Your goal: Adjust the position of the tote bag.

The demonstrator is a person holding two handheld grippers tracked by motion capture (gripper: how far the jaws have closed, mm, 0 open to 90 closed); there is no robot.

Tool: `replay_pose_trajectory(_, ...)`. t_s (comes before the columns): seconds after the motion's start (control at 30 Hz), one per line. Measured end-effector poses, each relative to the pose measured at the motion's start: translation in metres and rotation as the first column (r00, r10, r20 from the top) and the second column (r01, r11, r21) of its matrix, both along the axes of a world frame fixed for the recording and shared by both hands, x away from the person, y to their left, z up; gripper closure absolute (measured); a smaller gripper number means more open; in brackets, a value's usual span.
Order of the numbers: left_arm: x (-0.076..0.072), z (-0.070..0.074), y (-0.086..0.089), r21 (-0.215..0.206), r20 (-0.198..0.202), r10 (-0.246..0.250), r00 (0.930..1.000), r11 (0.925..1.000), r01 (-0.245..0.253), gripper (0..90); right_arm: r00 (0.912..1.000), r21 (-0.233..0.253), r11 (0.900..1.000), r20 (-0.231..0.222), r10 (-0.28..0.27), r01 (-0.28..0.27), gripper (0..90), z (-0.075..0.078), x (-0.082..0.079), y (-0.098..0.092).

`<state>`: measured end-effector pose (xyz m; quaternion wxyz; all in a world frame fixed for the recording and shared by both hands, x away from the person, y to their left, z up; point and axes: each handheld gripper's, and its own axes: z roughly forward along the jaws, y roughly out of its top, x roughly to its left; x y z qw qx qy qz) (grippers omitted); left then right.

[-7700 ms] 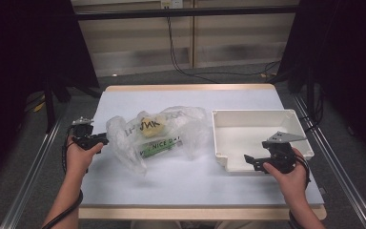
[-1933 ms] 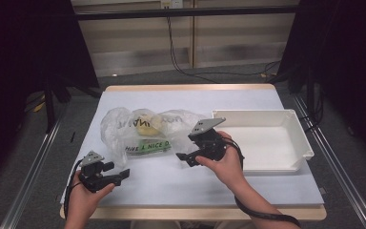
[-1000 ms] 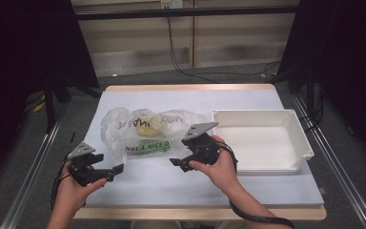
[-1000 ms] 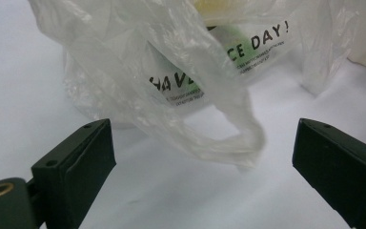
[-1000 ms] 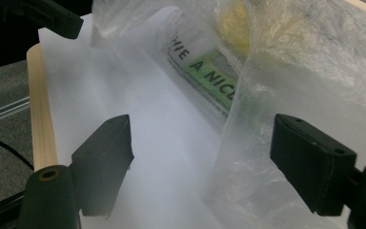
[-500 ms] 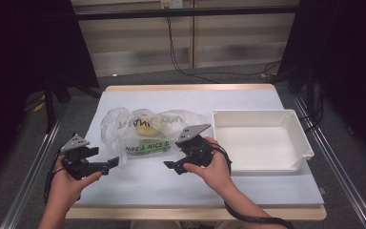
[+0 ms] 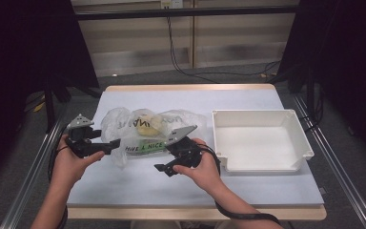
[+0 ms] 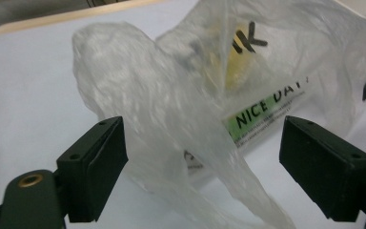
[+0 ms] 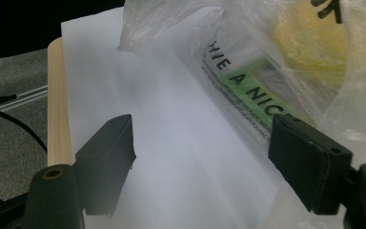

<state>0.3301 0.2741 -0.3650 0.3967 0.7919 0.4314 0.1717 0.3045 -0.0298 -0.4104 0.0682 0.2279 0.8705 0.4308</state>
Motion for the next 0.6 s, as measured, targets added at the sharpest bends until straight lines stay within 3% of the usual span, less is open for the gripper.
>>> replay_pose_trajectory(0.17, 0.011, 0.008, -0.004, -0.015, -0.003, -0.016, 0.9999, 0.9998, 0.016, 23.0, 0.9999, -0.003, 1.0, -0.003, 0.016, -0.016, 23.8, -0.001, 0.003, 0.01)
replay_pose_trajectory(0.33, 0.023, 0.012, -0.011, -0.004, -0.003, -0.038, 0.9993, 0.9993, 0.038, 26.0, 0.9999, -0.002, 1.0, -0.005, 0.017, -0.017, 23.8, -0.003, 0.009, 0.017)
replay_pose_trajectory(0.6, 0.042, 0.012, -0.021, -0.004, -0.005, -0.063, 0.998, 0.998, 0.063, 32.7, 0.9995, 0.004, 1.0, -0.015, 0.029, -0.029, 23.8, -0.006, 0.018, 0.027)
